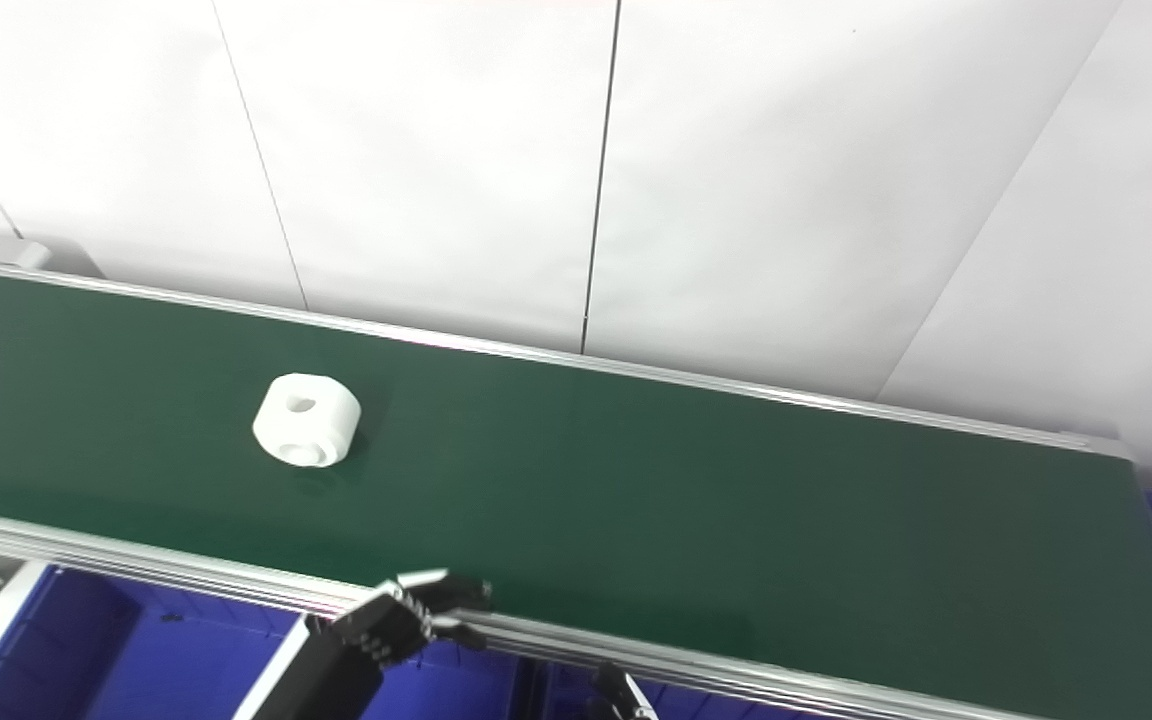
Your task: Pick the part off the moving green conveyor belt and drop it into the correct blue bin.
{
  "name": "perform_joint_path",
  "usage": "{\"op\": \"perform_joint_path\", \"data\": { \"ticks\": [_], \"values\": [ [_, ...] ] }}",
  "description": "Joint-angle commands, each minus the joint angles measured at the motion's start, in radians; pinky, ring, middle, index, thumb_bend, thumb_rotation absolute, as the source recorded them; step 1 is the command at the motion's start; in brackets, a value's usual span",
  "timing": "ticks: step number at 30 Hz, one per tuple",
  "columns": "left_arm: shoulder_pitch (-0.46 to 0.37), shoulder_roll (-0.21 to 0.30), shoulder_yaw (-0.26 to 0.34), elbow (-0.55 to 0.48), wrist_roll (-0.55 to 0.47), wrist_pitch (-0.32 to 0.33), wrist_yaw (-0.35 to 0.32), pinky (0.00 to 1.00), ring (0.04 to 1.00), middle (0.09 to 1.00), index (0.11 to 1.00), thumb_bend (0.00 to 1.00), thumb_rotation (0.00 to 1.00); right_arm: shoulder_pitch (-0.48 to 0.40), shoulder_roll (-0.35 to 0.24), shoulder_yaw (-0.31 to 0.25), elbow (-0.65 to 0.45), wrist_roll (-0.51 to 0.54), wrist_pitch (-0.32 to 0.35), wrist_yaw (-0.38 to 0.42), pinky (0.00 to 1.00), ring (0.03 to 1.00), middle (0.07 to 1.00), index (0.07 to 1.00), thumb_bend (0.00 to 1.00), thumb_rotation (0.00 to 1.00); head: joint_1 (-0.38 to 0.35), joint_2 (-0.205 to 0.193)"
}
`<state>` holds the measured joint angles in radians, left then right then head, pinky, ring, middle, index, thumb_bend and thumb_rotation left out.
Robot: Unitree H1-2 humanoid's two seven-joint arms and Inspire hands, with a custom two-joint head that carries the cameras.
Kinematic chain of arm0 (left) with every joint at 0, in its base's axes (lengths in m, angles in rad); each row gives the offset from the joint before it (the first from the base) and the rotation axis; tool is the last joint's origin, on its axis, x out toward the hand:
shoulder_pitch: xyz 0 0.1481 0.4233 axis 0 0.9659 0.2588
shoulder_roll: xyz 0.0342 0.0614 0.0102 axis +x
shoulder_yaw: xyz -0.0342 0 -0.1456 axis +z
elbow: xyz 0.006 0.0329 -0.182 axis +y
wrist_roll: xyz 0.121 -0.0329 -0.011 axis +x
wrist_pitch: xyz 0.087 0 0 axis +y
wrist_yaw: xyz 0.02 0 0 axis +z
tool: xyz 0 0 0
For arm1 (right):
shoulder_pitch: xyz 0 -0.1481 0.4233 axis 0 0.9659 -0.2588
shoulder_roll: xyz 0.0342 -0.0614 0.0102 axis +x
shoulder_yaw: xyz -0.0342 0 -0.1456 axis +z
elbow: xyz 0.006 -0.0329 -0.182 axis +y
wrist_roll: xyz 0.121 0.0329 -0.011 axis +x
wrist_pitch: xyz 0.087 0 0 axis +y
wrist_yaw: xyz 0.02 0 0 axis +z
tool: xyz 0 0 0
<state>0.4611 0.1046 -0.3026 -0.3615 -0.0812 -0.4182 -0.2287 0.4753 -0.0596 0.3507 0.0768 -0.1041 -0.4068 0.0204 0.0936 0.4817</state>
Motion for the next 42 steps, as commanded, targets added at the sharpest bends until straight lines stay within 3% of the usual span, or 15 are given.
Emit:
{"op": "perform_joint_path", "data": {
  "ticks": [1, 4, 6, 10, 15, 18, 21, 24, 28, 32, 39, 42],
  "values": [
    [-0.053, -0.004, 0.017, -0.046, 0.004, -0.015, 0.004, 0.65, 0.781, 0.778, 0.769, 0.99, 0.33, -0.004, 0.004, 0.007, -0.006, 0.005, -0.063, 0.003, 0.8, 0.877, 0.904, 0.918, 0.95, 1.0, 0.006, -0.001],
    [-0.094, -0.022, 0.052, -0.087, 0.068, 0.001, 0.031, 0.63, 0.768, 0.773, 0.767, 1.0, 0.31, -0.009, 0.003, 0.007, -0.002, 0.01, -0.062, 0.004, 0.81, 0.882, 0.904, 0.917, 0.95, 1.0, 0.009, 0.0],
    [-0.164, -0.011, 0.107, -0.111, 0.194, 0.018, 0.038, 0.61, 0.763, 0.778, 0.777, 1.0, 0.29, -0.012, 0.002, 0.009, 0.002, 0.013, -0.063, 0.006, 0.82, 0.889, 0.911, 0.92, 0.94, 1.0, 0.011, 0.001],
    [-0.296, 0.03, 0.184, -0.108, 0.42, 0.034, 0.035, 0.6, 0.764, 0.789, 0.784, 1.0, 0.3, -0.014, 0.004, 0.012, 0.005, 0.008, -0.062, 0.003, 0.81, 0.886, 0.913, 0.92, 0.94, 1.0, 0.008, 0.001],
    [-0.466, 0.108, 0.214, -0.015, 0.598, 0.002, 0.043, 0.59, 0.762, 0.795, 0.792, 1.0, 0.28, -0.013, 0.01, 0.011, 0.01, 0.014, -0.063, 0.006, 0.82, 0.882, 0.906, 0.916, 0.96, 1.0, 0.004, 0.0],
    [-0.531, 0.145, 0.202, 0.049, 0.709, -0.021, 0.061, 0.64, 0.794, 0.826, 0.834, 1.0, 0.23, -0.014, 0.012, 0.01, 0.012, 0.009, -0.063, 0.004, 0.84, 0.88, 0.905, 0.916, 0.96, 1.0, -0.001, 0.002],
    [-0.586, 0.187, 0.176, 0.102, 0.803, -0.012, 0.049, 0.78, 0.845, 0.862, 0.872, 1.0, 0.17, -0.014, 0.014, 0.01, 0.012, 0.007, -0.063, 0.002, 0.82, 0.871, 0.9, 0.917, 0.96, 1.0, -0.003, 0.003],
    [-0.646, 0.216, 0.152, 0.146, 0.891, 0.014, 0.035, 0.81, 0.856, 0.868, 0.881, 1.0, 0.16, -0.015, 0.012, 0.01, 0.012, 0.011, -0.063, 0.006, 0.82, 0.872, 0.899, 0.919, 0.95, 1.0, -0.001, 0.006],
    [-0.706, 0.23, 0.129, 0.196, 1.054, 0.05, 0.078, 0.79, 0.828, 0.839, 0.857, 1.0, 0.19, -0.017, 0.011, 0.01, 0.016, 0.012, -0.062, 0.008, 0.82, 0.873, 0.897, 0.918, 0.95, 1.0, -0.001, 0.005],
    [-0.761, 0.23, 0.101, 0.249, 1.194, 0.126, 0.095, 0.77, 0.814, 0.819, 0.84, 1.0, 0.17, -0.017, 0.012, 0.012, 0.019, 0.011, -0.062, 0.013, 0.83, 0.88, 0.898, 0.92, 0.96, 0.99, -0.008, 0.01],
    [-0.826, 0.249, 0.043, 0.327, 1.274, 0.219, 0.045, 0.77, 0.81, 0.838, 0.845, 1.0, 0.17, -0.018, 0.012, 0.013, 0.021, 0.018, -0.062, 0.024, 0.82, 0.885, 0.901, 0.925, 0.95, 0.99, -0.012, 0.008],
    [-0.847, 0.258, 0.025, 0.376, 1.29, 0.24, 0.07, 0.76, 0.803, 0.832, 0.835, 1.0, 0.16, -0.02, 0.01, 0.015, 0.022, 0.03, -0.063, 0.032, 0.83, 0.887, 0.901, 0.925, 0.94, 0.98, -0.012, 0.009]
  ]
}}
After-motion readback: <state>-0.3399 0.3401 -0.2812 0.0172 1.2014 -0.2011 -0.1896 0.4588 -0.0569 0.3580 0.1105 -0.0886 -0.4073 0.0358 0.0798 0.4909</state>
